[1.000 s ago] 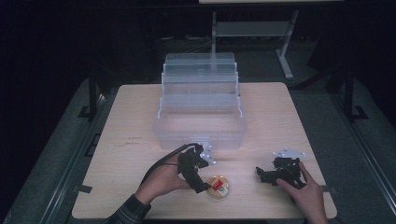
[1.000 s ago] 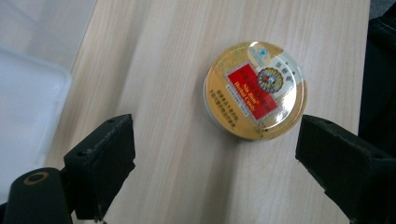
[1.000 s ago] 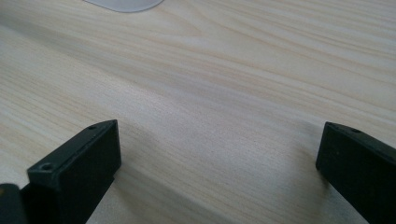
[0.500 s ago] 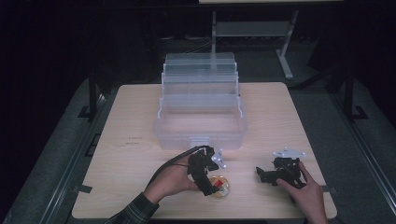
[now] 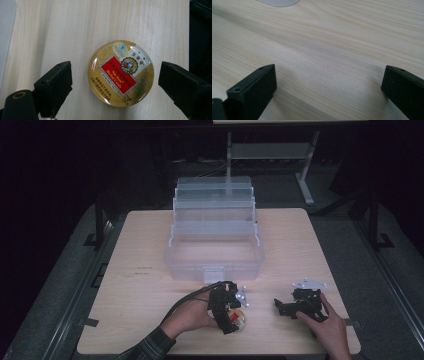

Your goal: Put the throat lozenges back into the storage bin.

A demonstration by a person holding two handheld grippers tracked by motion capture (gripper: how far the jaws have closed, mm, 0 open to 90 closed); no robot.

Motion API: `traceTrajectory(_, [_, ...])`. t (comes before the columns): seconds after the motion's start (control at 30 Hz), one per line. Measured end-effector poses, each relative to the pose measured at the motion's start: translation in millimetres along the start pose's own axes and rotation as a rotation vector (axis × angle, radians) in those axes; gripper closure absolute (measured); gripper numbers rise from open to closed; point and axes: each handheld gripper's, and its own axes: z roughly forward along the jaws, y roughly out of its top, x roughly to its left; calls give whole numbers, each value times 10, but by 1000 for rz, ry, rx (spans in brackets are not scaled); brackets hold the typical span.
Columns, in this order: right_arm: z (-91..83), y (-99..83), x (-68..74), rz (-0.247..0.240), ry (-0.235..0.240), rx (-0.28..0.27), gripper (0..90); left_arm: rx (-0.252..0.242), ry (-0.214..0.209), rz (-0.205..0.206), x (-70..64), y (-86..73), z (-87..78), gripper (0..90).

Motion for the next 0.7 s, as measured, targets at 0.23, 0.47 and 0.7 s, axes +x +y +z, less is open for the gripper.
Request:
traceTrajectory(0.23, [0,0,0,1,0,0,0,19,-12,12,-30,5,97,112])
traceTrajectory(0.47, [0,0,0,0,0,0,0,38,-11,23,-62,19,187,112])
traceTrajectory(0.7, [0,0,0,0,0,0,0,65,-17,26,-66,21,250,115])
